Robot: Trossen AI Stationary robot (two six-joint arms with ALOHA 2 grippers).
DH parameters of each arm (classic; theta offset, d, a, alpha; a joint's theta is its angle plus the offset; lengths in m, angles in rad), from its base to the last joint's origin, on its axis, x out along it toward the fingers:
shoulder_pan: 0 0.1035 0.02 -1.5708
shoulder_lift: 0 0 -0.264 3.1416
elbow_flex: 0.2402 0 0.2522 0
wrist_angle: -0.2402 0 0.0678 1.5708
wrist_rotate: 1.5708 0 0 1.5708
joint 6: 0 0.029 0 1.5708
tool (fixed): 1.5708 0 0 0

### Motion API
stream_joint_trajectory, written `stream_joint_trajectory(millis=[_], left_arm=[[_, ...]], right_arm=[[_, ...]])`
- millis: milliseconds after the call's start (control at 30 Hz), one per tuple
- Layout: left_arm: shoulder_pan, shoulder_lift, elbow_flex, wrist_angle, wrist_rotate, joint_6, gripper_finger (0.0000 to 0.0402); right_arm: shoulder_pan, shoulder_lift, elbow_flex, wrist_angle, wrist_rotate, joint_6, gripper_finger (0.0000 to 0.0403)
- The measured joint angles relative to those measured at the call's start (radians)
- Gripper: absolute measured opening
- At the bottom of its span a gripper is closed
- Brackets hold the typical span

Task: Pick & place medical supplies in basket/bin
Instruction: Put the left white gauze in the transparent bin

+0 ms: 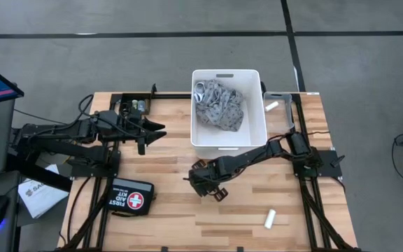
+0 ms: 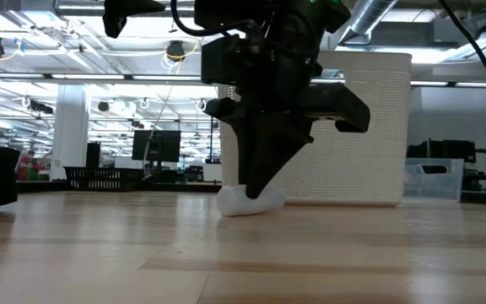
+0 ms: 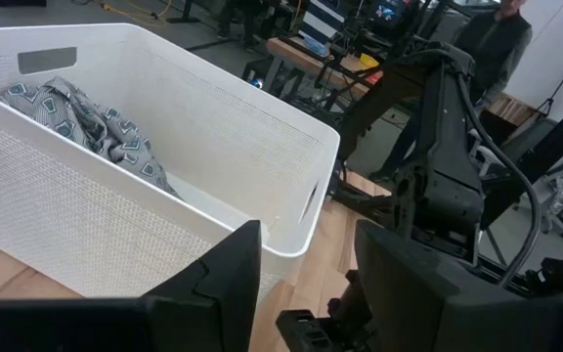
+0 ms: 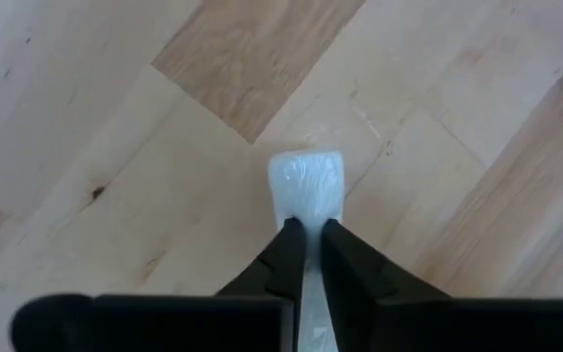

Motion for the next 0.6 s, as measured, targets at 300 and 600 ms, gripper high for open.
stream_joint_trajectory(millis=[300,600], left_arm=[[0.000,0.000,0.000,0.000,0.000,-0.002,0.0158],[0.000,0.000,0.000,0.000,0.000,-0.002,0.0158]], right_arm=[[0.023,0.001,0.031,-0.024,0.027,0.053,0.0016],[0.026,0.001,0.186,-0.113,0.058,0.134,0.0016]])
